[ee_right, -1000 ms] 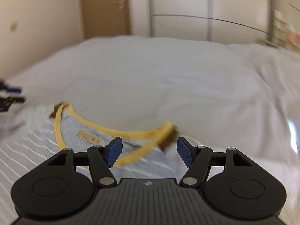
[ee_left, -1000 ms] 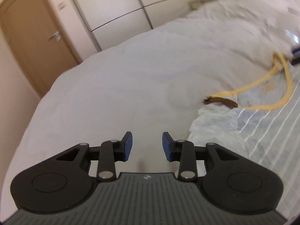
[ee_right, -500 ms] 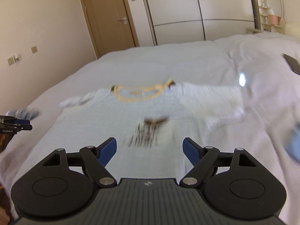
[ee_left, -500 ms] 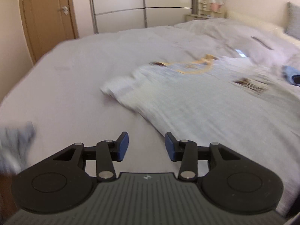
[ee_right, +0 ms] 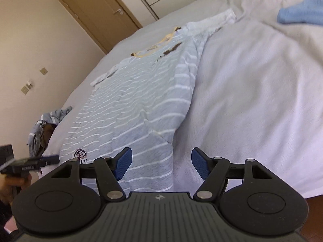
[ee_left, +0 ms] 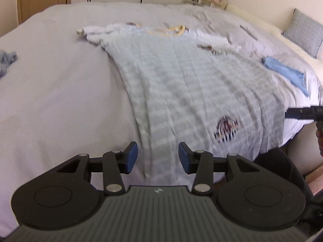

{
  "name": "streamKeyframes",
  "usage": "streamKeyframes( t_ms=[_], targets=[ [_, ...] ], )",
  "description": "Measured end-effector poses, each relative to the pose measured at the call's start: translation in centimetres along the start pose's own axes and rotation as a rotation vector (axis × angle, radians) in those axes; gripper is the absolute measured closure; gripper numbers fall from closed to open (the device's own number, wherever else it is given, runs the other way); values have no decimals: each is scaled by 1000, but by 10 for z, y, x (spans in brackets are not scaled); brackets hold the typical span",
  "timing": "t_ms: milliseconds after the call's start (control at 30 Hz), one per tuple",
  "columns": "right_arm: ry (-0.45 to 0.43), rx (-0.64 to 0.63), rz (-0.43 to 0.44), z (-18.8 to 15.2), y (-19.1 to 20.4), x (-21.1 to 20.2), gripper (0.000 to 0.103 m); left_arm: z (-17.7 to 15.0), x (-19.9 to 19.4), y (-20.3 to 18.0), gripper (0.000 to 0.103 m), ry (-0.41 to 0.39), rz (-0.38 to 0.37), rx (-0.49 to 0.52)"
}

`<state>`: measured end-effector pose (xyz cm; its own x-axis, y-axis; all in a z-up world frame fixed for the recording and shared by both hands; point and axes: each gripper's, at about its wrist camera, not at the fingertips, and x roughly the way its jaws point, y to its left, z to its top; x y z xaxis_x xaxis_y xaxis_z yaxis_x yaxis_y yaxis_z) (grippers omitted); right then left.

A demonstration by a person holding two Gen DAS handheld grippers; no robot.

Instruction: Fold clothes

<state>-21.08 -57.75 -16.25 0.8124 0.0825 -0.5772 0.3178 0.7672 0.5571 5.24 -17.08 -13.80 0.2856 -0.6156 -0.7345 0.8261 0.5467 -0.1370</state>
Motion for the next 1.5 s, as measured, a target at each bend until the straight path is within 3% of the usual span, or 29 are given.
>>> streamKeyframes(
  t_ms=[67,100,133,167,200,233,300,400,467,500,533,567,667,800,900,1000,1200,1300,1500],
  targets=[
    [-7,44,14,-1,-4,10,34,-3,9,-4,69,19,4,13],
    [-11,75,27,0,-8,14,37,-4,11,-5,81,24,-3,9],
    [-11,110,50,1,-11,18,46,-3,10,-4,93,23,-2,9],
    [0,139,72,3,-14,19,56,-1,8,-2,96,20,1,10],
    [11,159,84,6,-15,19,86,1,6,-1,98,17,5,11],
    [17,142,60,11,-11,16,98,3,4,0,98,14,8,12],
    [31,109,10,20,-4,9,99,9,-4,2,98,14,21,45],
    [31,-10,-133,30,16,-15,98,19,-14,8,93,23,42,76],
    [1,-81,-195,37,25,-29,87,26,-21,15,84,31,56,84],
    [-23,-107,-206,43,27,-34,75,33,-21,20,79,28,71,93],
    [-44,-130,-201,52,28,-33,65,42,-20,27,79,22,89,102],
    [-64,-155,-198,61,28,-30,64,51,-20,34,79,16,108,112],
    [-106,-257,-215,100,30,7,64,87,-5,61,74,-9,150,156],
    [-147,-382,-238,156,26,81,64,151,49,106,74,-39,173,215],
    [-109,-420,-276,194,22,142,64,197,81,127,74,-35,156,230],
    [-32,-424,-297,227,32,176,65,240,103,138,73,-12,115,227],
    [107,-495,-324,294,87,179,65,323,146,158,61,46,31,225],
    [177,-572,-331,322,108,185,57,357,171,162,61,87,-11,234],
    [323,-709,-323,359,103,232,55,405,247,160,61,154,-65,255]
  ],
)
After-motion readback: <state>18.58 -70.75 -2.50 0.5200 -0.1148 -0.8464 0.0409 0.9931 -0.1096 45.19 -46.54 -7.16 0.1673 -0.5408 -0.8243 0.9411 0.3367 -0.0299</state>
